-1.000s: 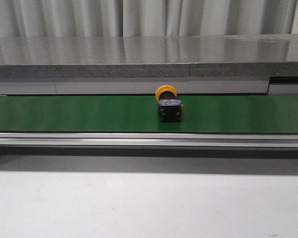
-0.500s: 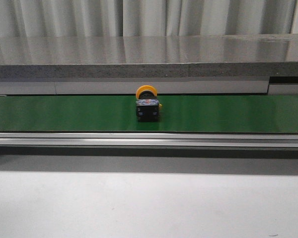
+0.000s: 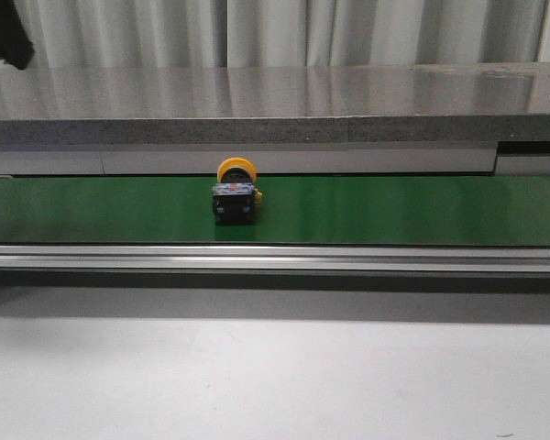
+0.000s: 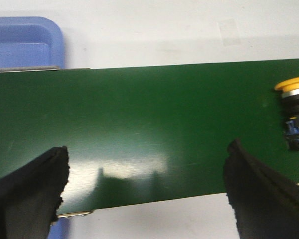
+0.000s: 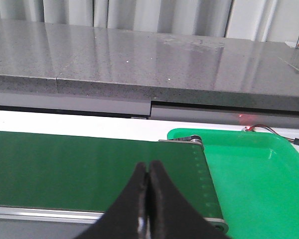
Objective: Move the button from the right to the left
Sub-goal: 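Lower the left gripper onto the button on the belt and grasp it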
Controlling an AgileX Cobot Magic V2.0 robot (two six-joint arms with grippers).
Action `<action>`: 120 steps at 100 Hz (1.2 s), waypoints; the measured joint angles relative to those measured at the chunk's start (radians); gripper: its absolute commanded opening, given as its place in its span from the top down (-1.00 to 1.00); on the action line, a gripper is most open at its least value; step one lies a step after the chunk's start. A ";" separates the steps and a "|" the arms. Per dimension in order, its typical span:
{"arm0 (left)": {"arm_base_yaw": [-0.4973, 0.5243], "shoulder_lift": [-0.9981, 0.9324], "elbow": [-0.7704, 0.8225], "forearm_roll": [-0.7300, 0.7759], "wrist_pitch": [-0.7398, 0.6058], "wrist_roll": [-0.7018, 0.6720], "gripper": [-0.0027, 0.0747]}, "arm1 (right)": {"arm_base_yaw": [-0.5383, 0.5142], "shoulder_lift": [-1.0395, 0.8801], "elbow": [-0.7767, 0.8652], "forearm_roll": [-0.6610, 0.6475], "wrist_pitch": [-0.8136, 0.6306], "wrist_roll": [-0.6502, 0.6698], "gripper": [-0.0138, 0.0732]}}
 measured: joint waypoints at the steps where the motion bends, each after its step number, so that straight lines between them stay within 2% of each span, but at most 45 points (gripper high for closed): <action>1: -0.006 0.006 -0.013 0.000 0.004 -0.001 -0.67 | 0.000 0.000 0.000 0.000 0.000 0.000 0.84; 24: -0.108 0.160 -0.176 0.067 0.105 -0.130 -0.67 | 0.000 0.000 0.000 0.000 0.000 0.000 0.84; 51: -0.248 0.294 -0.275 0.177 0.178 -0.284 -0.67 | 0.000 0.000 0.000 0.000 0.000 0.000 0.84; 71: -0.259 0.367 -0.301 0.175 0.221 -0.332 -0.67 | 0.000 0.000 0.000 0.000 0.000 0.000 0.84; 120: -0.240 0.442 -0.307 0.134 0.222 -0.342 -0.67 | 0.000 0.000 0.000 0.000 0.000 0.000 0.84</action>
